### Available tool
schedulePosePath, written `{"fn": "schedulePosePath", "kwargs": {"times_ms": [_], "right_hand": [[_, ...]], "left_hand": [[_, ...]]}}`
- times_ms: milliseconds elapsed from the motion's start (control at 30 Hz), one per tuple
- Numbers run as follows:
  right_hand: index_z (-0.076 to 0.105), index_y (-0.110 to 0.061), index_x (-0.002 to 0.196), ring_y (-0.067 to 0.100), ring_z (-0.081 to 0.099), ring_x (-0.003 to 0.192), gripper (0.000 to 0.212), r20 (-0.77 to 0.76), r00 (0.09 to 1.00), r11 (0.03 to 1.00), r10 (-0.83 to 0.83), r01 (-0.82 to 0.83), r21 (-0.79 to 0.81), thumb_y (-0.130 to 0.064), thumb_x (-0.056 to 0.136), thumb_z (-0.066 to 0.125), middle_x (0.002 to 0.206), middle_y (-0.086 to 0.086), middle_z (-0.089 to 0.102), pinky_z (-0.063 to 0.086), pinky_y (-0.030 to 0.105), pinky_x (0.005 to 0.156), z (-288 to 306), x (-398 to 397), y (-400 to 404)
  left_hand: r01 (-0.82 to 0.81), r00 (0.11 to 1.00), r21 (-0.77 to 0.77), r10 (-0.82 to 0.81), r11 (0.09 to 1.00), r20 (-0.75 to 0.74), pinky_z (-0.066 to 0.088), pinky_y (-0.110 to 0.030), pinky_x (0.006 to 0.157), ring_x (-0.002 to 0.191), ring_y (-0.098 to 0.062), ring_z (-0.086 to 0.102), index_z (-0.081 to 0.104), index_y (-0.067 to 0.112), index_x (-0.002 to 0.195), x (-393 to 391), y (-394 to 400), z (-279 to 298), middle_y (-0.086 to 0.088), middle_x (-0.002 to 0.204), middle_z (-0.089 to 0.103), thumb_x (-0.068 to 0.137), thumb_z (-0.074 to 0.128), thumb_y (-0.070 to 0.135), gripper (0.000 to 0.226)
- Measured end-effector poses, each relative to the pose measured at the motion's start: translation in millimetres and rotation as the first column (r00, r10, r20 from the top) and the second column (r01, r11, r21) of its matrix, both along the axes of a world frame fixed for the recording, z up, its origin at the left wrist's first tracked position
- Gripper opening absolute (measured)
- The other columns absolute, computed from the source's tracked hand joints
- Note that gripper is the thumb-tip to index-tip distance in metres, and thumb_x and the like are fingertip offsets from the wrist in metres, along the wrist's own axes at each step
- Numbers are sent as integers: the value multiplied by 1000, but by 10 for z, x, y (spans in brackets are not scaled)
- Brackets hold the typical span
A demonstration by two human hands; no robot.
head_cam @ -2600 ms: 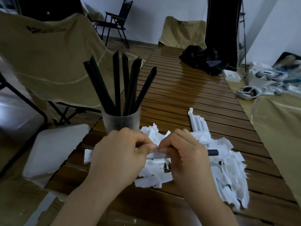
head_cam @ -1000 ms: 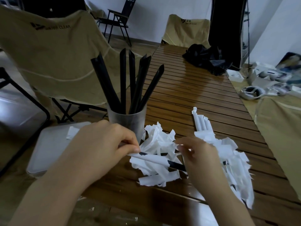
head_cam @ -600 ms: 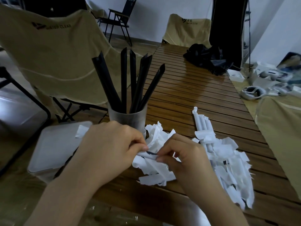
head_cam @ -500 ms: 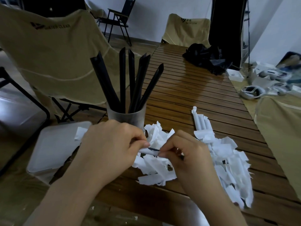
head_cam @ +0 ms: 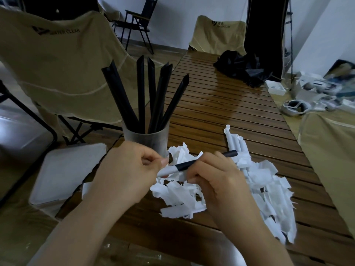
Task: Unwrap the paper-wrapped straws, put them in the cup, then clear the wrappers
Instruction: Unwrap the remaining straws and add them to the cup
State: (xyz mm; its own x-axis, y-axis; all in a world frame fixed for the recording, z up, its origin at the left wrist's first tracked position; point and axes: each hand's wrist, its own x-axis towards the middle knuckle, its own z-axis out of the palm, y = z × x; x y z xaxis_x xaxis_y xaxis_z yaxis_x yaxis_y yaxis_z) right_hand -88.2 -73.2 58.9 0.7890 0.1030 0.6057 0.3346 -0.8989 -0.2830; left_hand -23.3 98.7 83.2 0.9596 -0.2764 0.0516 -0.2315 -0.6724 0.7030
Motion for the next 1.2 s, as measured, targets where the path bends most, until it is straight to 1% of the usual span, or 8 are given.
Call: {"fn": "schedulePosePath", "kwargs": {"times_ms": [200, 300, 467, 567, 700, 833, 1033, 1200], "right_hand": [[63, -22, 65, 11, 43, 66, 40, -94, 994, 986, -59, 44, -159, 13, 51, 77, 67, -10, 56, 33, 25, 58, -122, -12, -142], [64, -23, 62, 10, 47, 62, 38, -126, 983, 988, -136, 125, -92, 12, 55, 79, 64, -12, 58, 36, 24, 55, -184, -12, -296], [75, -23, 77, -3, 49, 56, 18, -224, 954, 974, -198, 216, 62, -9, 69, 82, 71, -11, 69, 33, 0, 55, -233, 3, -308], [73, -24, 74, 7, 51, 60, 5, -117, 970, 972, -215, 224, 74, -20, 76, 75, 68, -12, 64, 39, 16, 58, -145, -27, -238], [66, -25, 89, 12, 49, 82, 19, -93, 973, 975, -211, 216, 49, -31, 74, 78, 85, -13, 56, 39, 29, 71, -3, -47, -93], [70, -30, 88, 13, 60, 76, 15, -107, 986, 987, -129, 117, -112, -29, 74, 66, 82, -14, 67, 39, 29, 70, -44, -25, -38], [73, -27, 84, 7, 59, 68, 25, -185, 959, 976, -214, 216, -10, -10, 68, 82, 78, -15, 67, 43, 31, 75, -54, -71, -252], [72, -28, 94, 2, 62, 76, 17, -303, 952, 985, -52, 98, 141, -32, 78, 68, 83, -18, 67, 50, 28, 74, -8, -69, -161]], "left_hand": [[-21, 995, -111, 10, 994, -102, 45, -19, 60, 59, 4, 63, 71, 33, 84, 20, 22, 30, 13, 71, 72, 92, 57, 34, 16], [11, 998, -134, -19, 991, -57, 42, -10, 55, 59, 5, 64, 71, 34, 82, 59, 142, 99, 15, 71, 72, 90, 57, 34, 16], [102, 992, 147, -112, 984, 62, 43, -16, 60, 62, 4, 63, 68, 39, 84, 65, 163, -12, 18, 72, 67, 88, 58, 44, 13], [103, 982, 229, -136, 968, 133, 50, -21, 63, 66, 0, 62, 69, 39, 85, 61, 142, -59, 19, 72, 65, 88, 57, 49, 16], [197, 961, 179, -226, 964, 157, 51, -19, 70, 78, 6, 60, 70, 40, 93, 20, 62, -18, 24, 81, 66, 85, 54, 53, 22], [293, 937, 141, -314, 945, 154, 49, -17, 72, 84, 5, 60, 70, 41, 96, -38, -57, 26, 23, 87, 68, 87, 56, 50, 19], [258, 941, 241, -299, 936, 157, 31, -12, 58, 75, 4, 56, 67, 44, 92, 7, 93, 33, 23, 77, 64, 81, 47, 64, 31], [276, 933, 255, -322, 927, 159, 29, -9, 56, 76, 5, 55, 68, 43, 91, 14, 84, 40, 22, 75, 63, 81, 53, 61, 25]]}}
